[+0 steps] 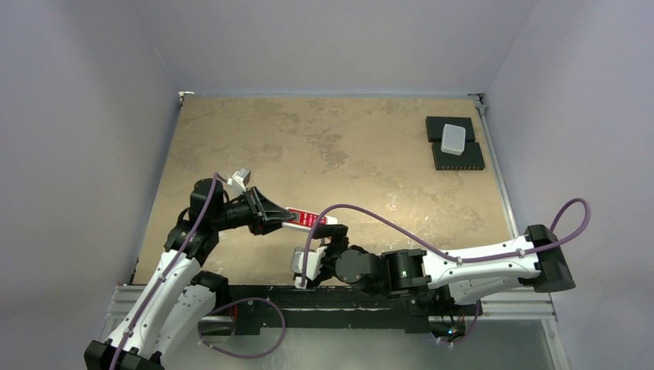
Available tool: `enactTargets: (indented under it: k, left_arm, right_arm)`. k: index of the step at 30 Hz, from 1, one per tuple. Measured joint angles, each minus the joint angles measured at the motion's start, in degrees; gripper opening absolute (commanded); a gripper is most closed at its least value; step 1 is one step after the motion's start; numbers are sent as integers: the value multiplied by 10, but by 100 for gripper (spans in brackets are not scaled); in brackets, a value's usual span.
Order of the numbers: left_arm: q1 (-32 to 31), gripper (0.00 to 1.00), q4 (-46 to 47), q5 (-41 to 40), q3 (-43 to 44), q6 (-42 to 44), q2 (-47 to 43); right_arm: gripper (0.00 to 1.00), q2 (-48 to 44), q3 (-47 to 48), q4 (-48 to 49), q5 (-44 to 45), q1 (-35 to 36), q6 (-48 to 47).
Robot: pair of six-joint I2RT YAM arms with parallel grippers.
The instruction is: Load the batteries into the remote control
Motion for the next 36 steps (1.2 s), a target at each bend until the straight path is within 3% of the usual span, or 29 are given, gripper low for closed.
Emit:
enactTargets:
  k: [12,22,28,34,36]
  left_arm:
    - [0,0,-6,20,2,-1,0]
    - [0,0,-7,33,7,-9,2]
    - [0,0,-7,38,7,-10,2]
    - [0,0,-9,40,7,-23,3]
    - [0,5,-11,41,7,-32,6]
  right_arm:
    - [77,22,-8,47,90,10,-40]
    - [66,59,-19,66,149,13,-63]
    - [46,70,-24,85,182,13,-80]
    - [10,70,-28,98,201,14,-99]
    - [0,71,-28,97,204,17,-112]
